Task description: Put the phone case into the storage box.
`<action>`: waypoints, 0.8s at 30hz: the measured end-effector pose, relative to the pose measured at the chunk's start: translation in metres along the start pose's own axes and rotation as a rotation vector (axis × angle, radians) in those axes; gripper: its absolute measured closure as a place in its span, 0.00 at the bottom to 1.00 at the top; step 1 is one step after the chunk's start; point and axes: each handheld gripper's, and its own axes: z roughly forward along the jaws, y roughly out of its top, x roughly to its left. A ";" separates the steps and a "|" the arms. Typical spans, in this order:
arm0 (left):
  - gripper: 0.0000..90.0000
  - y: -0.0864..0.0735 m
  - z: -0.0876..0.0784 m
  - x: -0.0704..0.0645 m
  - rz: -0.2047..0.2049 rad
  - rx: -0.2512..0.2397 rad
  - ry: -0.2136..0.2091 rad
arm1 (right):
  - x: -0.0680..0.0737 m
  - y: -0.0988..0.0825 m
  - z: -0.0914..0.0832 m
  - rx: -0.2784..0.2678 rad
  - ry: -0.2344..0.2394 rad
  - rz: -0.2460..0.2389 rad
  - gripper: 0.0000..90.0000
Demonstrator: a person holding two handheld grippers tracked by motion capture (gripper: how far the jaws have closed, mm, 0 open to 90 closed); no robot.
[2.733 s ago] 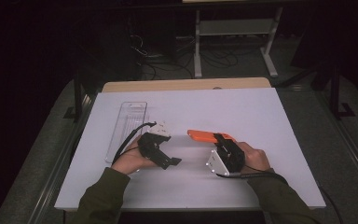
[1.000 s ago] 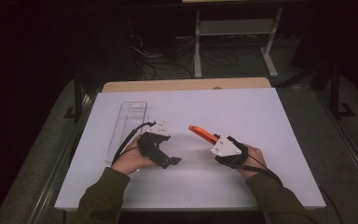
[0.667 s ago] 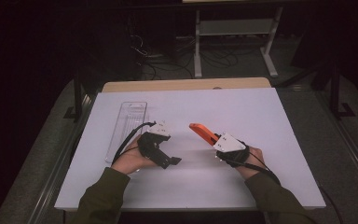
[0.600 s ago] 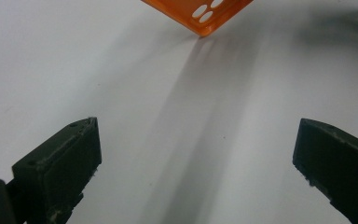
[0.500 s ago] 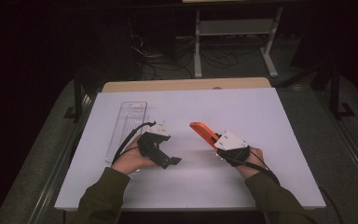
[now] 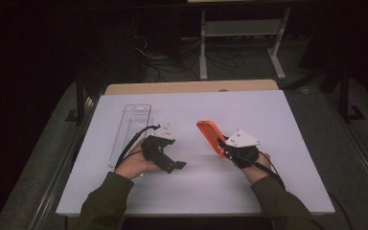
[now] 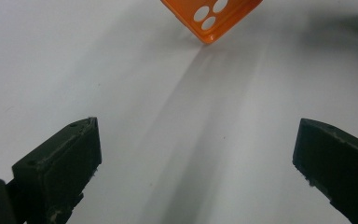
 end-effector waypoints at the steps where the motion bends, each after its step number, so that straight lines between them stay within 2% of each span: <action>1: 0.01 0.000 0.000 0.000 -0.004 -0.003 0.000 | -0.001 0.000 0.000 -0.001 0.002 0.005 0.87; 7: 0.01 0.000 0.000 0.000 -0.004 -0.004 0.002 | -0.007 0.000 -0.001 -0.011 0.026 0.071 0.87; 9: 0.01 0.000 0.000 0.000 -0.004 -0.003 0.003 | -0.009 0.000 -0.001 -0.030 0.029 0.091 0.87; 10: 0.01 0.000 0.000 0.001 -0.003 -0.004 0.004 | -0.011 0.000 0.000 -0.044 0.027 0.075 0.87; 11: 0.01 0.000 0.000 0.001 -0.002 -0.005 0.006 | -0.012 0.000 -0.001 -0.038 0.032 0.099 0.87; 12: 0.01 0.001 -0.001 0.002 0.018 0.011 0.008 | -0.013 0.000 -0.001 -0.042 0.038 0.111 0.87; 14: 0.01 0.000 0.000 0.001 -0.008 -0.012 0.011 | -0.014 -0.001 -0.002 -0.032 0.052 0.154 0.87; 16: 0.01 0.001 -0.001 0.001 -0.012 -0.017 0.018 | -0.016 -0.001 -0.002 -0.046 0.057 0.180 0.87; 19: 0.01 0.001 -0.003 0.003 -0.001 -0.018 0.027 | -0.018 -0.001 -0.003 -0.049 0.061 0.195 0.87; 22: 0.01 0.002 -0.004 0.003 -0.029 -0.039 0.029 | -0.018 -0.001 -0.003 -0.049 0.059 0.199 0.87; 24: 0.01 0.003 -0.006 0.005 -0.027 -0.051 0.032 | -0.017 -0.001 -0.003 -0.050 0.054 0.196 0.87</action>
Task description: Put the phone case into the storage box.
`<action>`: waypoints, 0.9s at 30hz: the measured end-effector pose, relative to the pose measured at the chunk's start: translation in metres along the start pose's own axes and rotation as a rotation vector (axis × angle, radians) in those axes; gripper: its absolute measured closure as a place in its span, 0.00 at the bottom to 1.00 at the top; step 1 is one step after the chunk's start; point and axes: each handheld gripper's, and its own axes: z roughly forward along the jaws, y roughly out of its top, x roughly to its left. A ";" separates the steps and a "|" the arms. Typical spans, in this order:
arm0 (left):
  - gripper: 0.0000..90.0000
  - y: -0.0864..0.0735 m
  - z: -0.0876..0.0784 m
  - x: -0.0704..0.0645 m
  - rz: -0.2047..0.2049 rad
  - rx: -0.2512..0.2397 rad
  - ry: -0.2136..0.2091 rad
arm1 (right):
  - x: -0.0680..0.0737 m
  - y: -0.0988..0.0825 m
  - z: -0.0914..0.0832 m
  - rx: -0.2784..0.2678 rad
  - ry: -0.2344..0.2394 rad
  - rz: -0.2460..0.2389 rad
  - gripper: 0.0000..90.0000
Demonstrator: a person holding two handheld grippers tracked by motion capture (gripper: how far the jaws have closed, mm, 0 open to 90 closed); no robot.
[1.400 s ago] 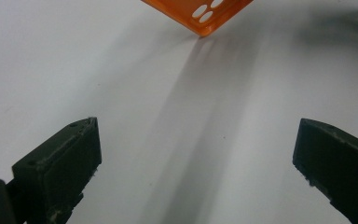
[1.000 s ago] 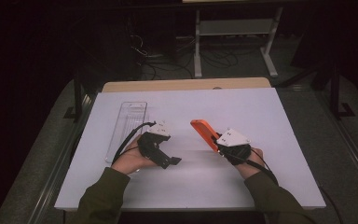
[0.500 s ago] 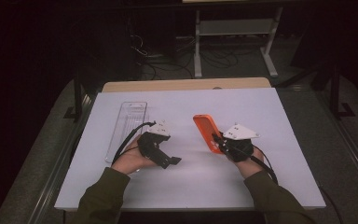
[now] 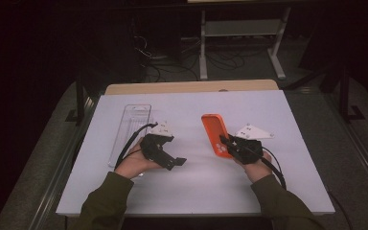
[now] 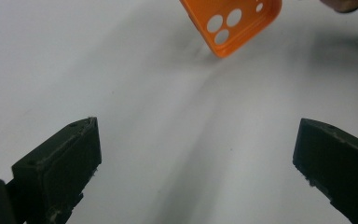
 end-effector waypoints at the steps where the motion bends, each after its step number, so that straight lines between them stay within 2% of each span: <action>1: 0.01 0.001 -0.001 0.000 -0.006 -0.009 -0.001 | 0.000 0.000 0.000 0.000 -0.001 -0.003 0.87; 7: 0.01 0.005 -0.002 0.000 -0.018 -0.021 -0.012 | 0.002 0.000 0.000 -0.004 -0.002 -0.009 0.87; 12: 0.01 0.011 -0.003 -0.002 -0.042 -0.050 -0.027 | 0.004 0.000 0.000 -0.004 -0.008 -0.021 0.87; 15: 0.01 0.014 -0.004 -0.003 -0.044 -0.055 -0.020 | 0.006 0.001 0.000 -0.003 -0.008 -0.019 0.87; 16: 0.01 0.016 -0.003 -0.004 -0.040 -0.061 -0.020 | 0.007 0.002 0.000 -0.001 -0.005 -0.005 0.87; 19: 0.01 0.021 -0.002 -0.004 -0.060 -0.077 -0.015 | 0.008 0.002 0.000 -0.004 -0.008 -0.015 0.87; 20: 0.01 0.022 -0.001 -0.005 -0.079 -0.087 -0.020 | 0.009 0.003 0.000 -0.004 -0.006 -0.004 0.87; 23: 0.01 0.028 -0.001 -0.004 -0.088 -0.104 -0.023 | 0.010 0.004 0.000 -0.008 -0.006 -0.013 0.87; 27: 0.01 0.038 0.000 -0.003 -0.083 -0.124 -0.008 | 0.013 0.004 0.001 -0.008 -0.002 -0.015 0.87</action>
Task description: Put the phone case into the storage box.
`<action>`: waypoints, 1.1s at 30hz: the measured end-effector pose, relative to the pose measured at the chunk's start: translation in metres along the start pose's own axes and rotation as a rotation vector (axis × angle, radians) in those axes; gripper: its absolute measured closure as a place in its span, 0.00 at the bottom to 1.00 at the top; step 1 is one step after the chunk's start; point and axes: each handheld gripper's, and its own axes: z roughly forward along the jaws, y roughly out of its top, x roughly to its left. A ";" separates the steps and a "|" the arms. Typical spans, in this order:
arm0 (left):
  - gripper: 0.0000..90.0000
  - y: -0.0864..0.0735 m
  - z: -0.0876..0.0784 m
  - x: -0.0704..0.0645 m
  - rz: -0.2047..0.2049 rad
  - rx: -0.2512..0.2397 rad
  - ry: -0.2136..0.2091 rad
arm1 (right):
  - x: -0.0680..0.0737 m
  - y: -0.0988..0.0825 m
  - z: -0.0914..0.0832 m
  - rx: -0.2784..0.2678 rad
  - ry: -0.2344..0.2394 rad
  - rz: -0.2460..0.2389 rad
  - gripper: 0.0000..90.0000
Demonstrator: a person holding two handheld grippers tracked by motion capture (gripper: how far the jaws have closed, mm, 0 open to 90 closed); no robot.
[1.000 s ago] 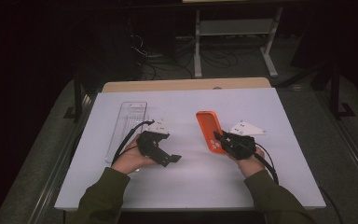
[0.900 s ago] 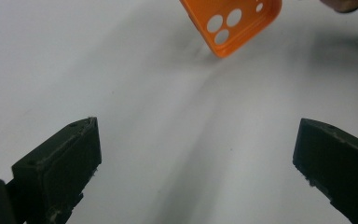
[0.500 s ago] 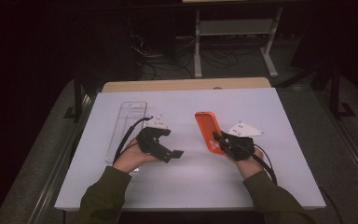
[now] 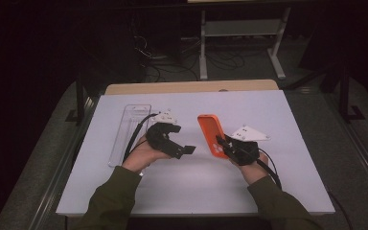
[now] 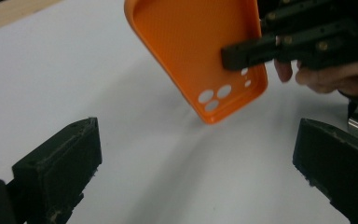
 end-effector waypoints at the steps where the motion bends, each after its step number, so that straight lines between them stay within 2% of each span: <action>1: 0.01 0.002 0.000 0.000 -0.003 -0.005 0.000 | 0.001 0.000 0.000 0.000 0.003 0.011 0.87; 6: 0.01 0.011 0.002 0.003 -0.017 -0.040 -0.007 | 0.002 0.000 0.002 -0.003 -0.001 -0.001 0.87; 8: 0.01 0.014 0.003 0.004 -0.008 -0.046 -0.011 | 0.002 0.000 0.002 -0.003 -0.002 -0.001 0.87; 12: 0.01 0.018 0.006 0.005 -0.029 -0.058 -0.007 | 0.002 0.000 0.002 0.000 -0.005 0.005 0.87; 16: 0.01 0.019 0.010 0.007 -0.032 -0.076 -0.014 | 0.002 -0.001 0.004 -0.002 -0.008 0.017 0.87; 22: 0.01 0.018 0.016 0.005 -0.037 -0.071 -0.016 | 0.007 0.000 0.004 -0.012 -0.009 0.022 0.87; 25: 0.01 0.016 0.020 0.004 -0.039 -0.073 -0.005 | 0.009 0.000 0.004 -0.015 -0.012 0.022 0.87; 30: 0.00 0.015 0.022 0.006 -0.066 -0.079 0.020 | 0.014 0.002 0.005 -0.022 -0.014 0.033 0.87; 33: 0.00 0.015 0.022 0.006 -0.066 -0.083 0.030 | 0.016 0.002 0.005 -0.025 -0.013 0.020 0.87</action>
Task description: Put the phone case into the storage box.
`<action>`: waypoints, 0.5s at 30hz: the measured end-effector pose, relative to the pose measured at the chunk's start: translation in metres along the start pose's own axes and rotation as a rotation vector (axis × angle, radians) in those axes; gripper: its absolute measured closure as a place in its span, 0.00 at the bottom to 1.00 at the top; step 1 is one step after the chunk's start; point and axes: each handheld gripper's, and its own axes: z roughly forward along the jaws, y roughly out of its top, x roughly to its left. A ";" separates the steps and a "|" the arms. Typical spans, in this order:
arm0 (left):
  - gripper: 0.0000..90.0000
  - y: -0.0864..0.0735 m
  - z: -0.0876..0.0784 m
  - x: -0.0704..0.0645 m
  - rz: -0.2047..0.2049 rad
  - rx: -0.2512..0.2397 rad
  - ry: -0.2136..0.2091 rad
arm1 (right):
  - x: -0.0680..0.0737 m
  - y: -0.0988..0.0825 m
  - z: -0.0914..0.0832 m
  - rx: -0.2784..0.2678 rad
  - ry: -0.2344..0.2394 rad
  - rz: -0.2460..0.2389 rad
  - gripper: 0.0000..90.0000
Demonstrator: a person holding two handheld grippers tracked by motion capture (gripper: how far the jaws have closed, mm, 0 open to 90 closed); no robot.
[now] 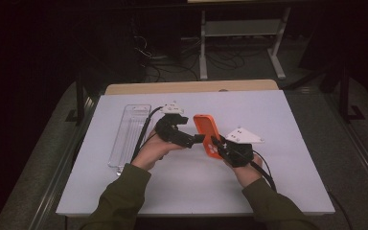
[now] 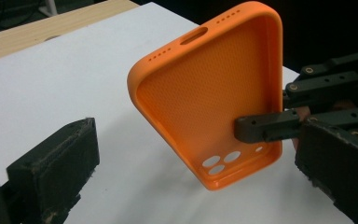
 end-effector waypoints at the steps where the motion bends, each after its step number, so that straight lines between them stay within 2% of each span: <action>1: 0.00 0.000 0.000 0.000 -0.003 -0.006 -0.001 | 0.001 0.000 0.000 0.001 0.000 0.003 0.87; 4: 0.00 -0.001 0.001 0.000 -0.009 -0.015 0.001 | 0.004 0.001 0.000 0.002 0.004 0.010 0.87; 14: 0.00 -0.003 0.008 -0.004 -0.007 -0.024 -0.006 | 0.008 0.000 0.002 0.000 0.012 -0.008 0.87; 15: 0.00 -0.003 0.008 -0.005 -0.016 -0.025 -0.006 | 0.008 0.000 0.002 -0.002 0.015 -0.007 0.87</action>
